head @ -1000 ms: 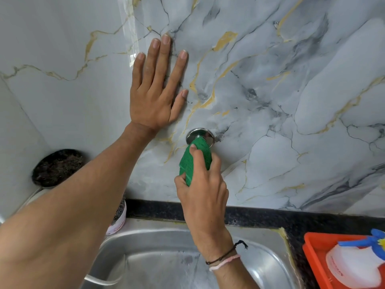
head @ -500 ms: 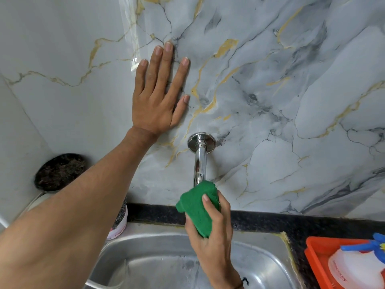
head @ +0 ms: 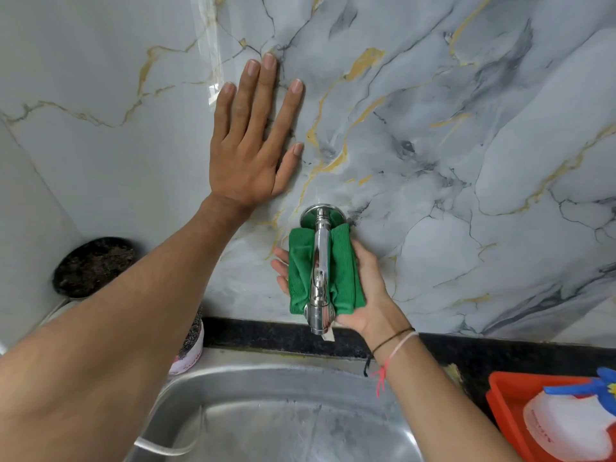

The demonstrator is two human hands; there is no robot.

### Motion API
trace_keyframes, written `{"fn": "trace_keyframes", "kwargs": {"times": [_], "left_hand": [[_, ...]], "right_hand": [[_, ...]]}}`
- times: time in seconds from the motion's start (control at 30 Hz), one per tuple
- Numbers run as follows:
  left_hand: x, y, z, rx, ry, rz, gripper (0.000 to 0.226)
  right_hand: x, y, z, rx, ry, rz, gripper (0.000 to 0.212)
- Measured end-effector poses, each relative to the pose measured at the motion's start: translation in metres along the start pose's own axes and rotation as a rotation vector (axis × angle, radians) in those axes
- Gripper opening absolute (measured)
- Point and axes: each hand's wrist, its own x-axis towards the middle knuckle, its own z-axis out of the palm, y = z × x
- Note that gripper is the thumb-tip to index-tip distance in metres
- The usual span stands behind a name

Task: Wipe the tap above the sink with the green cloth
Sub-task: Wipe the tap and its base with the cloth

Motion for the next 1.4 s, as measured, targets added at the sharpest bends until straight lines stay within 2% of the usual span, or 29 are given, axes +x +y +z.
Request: {"fn": "trace_keyframes", "kwargs": {"times": [0.27,0.53,0.67,0.77,0.9,1.0,1.1,1.17,1.23,1.4], "left_hand": [[-0.001,0.001,0.005,0.001,0.007,-0.002,0.067],[0.000,0.000,0.003,0.006,0.010,-0.003,0.066],[0.001,0.001,0.001,0.009,0.002,-0.007,0.066],[0.001,0.001,0.002,0.005,0.014,0.003,0.067],[-0.002,-0.001,0.005,0.008,0.015,0.000,0.068],[-0.002,0.000,0.006,0.015,0.014,0.000,0.069],[-0.002,-0.001,0.005,0.020,0.004,-0.004,0.070],[-0.002,-0.002,0.004,0.026,0.006,-0.007,0.070],[-0.003,-0.002,0.004,0.014,0.013,-0.014,0.070],[-0.004,-0.002,0.005,-0.005,0.014,0.005,0.069]], "right_hand": [[0.003,0.017,-0.019,-0.047,-0.032,-0.028,0.067],[-0.017,0.045,-0.042,-0.427,0.025,-0.134,0.073],[-0.022,0.049,-0.052,-0.520,0.033,-0.185,0.067],[-0.034,0.047,-0.049,-0.696,0.068,-0.265,0.060],[-0.069,0.049,-0.040,-1.108,0.296,-0.492,0.036],[-0.094,0.064,-0.030,-1.202,0.540,-0.774,0.030],[-0.087,0.077,-0.008,-1.302,0.804,-1.013,0.047],[-0.066,0.085,0.008,-1.530,0.923,-1.105,0.062],[-0.047,0.094,0.013,-1.717,0.998,-1.133,0.068],[-0.038,0.108,-0.013,-1.836,1.066,-1.198,0.072]]}}
